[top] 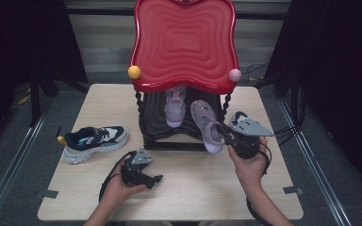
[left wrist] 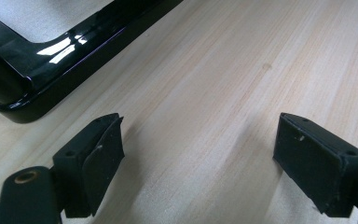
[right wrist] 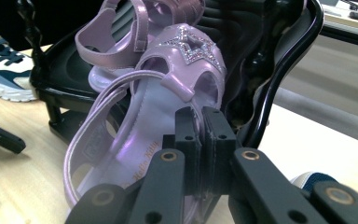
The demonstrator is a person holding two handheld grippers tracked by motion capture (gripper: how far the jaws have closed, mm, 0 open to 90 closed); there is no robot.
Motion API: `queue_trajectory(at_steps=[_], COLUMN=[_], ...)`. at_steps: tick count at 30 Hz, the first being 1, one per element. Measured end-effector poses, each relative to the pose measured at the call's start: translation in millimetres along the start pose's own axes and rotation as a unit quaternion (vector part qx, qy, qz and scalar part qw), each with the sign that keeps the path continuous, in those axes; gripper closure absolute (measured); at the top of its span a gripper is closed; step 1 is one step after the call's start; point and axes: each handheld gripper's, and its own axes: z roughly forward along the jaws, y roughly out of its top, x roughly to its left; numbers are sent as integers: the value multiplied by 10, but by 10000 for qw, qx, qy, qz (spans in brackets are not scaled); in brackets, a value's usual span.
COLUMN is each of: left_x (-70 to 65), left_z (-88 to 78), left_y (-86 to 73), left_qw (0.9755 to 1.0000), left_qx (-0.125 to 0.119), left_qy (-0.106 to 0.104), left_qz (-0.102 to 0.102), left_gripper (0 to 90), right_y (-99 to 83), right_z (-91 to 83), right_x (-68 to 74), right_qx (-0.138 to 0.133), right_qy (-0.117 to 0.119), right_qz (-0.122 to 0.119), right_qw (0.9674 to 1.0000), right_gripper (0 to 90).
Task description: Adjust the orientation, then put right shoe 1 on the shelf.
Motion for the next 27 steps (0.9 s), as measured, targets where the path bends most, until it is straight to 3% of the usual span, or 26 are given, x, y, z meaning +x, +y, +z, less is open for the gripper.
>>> queue_trajectory(at_steps=[6,17,27], left_x=[1,0,1], left_z=[0,1,0], left_y=[0,0,0], left_qw=[10000,10000,10000], left_qx=[-8,-9,-6], left_qy=[8,-4,9], left_qz=[11,-1,10], left_gripper=[151,151,151], right_y=[30,80,98], right_z=[77,190,300], right_x=[46,109,123], right_qx=[-31,-47,-56], right_qy=[-190,-487,-640], right_qz=[146,178,346], right_qw=[9997,9986,9973], right_gripper=[855,854,854])
